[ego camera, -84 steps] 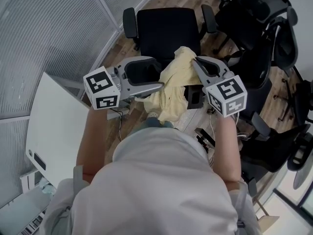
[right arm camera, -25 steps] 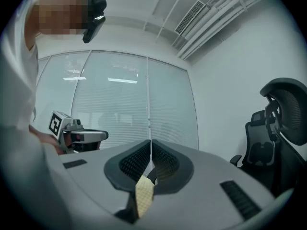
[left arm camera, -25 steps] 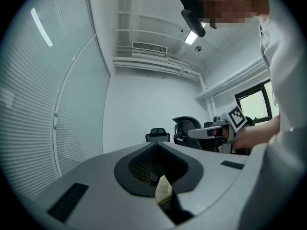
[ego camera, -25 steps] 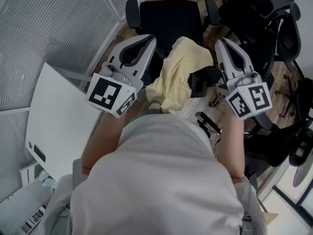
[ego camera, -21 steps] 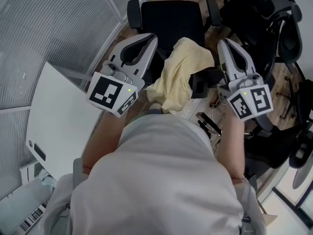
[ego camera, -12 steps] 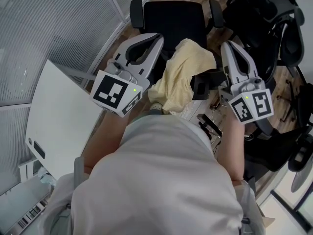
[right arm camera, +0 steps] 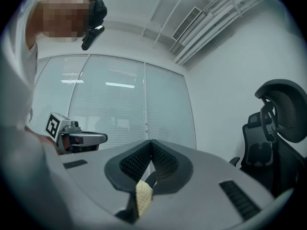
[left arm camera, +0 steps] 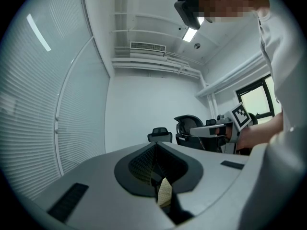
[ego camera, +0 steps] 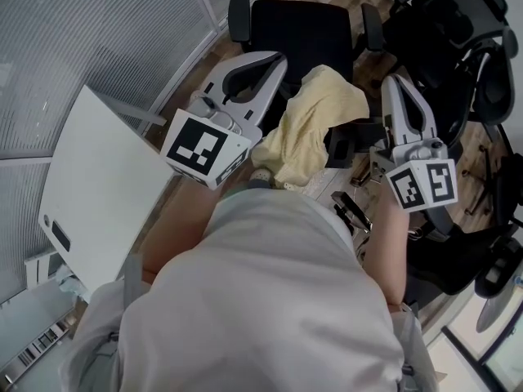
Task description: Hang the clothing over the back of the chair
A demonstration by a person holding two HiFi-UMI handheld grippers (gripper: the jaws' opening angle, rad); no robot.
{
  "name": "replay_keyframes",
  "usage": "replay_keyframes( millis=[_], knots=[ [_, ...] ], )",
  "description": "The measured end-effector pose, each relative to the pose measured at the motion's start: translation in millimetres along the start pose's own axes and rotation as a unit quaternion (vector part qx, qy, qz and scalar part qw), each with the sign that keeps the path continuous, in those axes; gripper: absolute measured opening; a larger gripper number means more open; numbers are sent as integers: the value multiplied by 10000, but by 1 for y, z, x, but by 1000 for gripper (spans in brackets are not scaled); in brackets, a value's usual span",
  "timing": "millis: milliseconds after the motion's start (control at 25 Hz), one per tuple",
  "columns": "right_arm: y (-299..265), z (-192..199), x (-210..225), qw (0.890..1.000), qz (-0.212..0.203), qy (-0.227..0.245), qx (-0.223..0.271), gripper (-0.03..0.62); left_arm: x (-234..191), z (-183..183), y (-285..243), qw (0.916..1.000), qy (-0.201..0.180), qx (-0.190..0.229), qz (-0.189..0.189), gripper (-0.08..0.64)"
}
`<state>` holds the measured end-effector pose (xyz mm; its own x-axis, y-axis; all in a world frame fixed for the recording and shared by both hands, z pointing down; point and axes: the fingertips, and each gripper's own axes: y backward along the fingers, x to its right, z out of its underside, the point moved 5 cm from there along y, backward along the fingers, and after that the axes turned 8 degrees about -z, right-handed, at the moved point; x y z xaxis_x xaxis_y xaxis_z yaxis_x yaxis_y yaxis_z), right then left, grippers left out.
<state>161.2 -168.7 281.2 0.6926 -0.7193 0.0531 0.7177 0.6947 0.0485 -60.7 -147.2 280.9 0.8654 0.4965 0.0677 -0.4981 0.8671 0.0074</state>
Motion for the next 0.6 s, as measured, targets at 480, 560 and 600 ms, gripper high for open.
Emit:
replay_keyframes(
  millis=[480, 560, 600],
  knots=[
    [-2, 3, 0, 10000, 72, -11, -36, 21, -7, -2, 2, 9993, -32, 147, -331, 17],
    [-3, 2, 0, 10000, 69, 10, -33, 21, -8, -2, 2, 9994, -37, 153, -319, 17],
    [-3, 2, 0, 10000, 66, 22, -32, 21, -8, -2, 1, 9994, -43, 154, -312, 17]
  ],
)
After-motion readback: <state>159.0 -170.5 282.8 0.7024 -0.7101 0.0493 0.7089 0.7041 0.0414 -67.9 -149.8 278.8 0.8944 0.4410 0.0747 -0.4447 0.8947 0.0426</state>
